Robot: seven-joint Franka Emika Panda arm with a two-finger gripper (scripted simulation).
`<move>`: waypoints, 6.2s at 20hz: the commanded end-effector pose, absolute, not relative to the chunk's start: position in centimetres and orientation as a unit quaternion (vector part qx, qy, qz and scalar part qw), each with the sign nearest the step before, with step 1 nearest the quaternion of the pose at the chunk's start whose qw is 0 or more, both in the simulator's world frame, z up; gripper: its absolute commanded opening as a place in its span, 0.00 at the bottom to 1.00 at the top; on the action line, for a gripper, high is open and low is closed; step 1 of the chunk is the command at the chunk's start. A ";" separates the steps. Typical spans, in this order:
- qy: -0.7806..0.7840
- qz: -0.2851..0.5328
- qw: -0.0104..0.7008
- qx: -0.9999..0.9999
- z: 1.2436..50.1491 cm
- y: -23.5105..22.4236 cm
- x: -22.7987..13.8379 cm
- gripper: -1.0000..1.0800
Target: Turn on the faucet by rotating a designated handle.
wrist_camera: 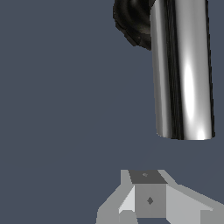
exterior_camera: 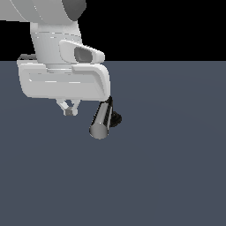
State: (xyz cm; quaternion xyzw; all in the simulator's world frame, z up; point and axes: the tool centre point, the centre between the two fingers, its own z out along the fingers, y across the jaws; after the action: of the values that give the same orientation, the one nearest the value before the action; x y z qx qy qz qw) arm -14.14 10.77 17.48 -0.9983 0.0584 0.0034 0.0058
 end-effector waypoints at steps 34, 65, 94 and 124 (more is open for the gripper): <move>0.072 0.000 0.001 -0.997 10.2 8.1 -10.8 0.00; 0.060 -0.006 0.001 -0.998 10.4 -4.0 -9.6 0.00; 0.069 -0.002 0.000 -0.998 10.1 -13.9 -2.4 0.00; 0.066 -0.003 0.001 -0.998 10.3 -16.3 5.3 0.00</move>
State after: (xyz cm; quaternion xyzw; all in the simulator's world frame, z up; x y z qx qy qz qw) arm 4.48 -16.78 10.49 -0.9976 0.0698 -0.0003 -0.0003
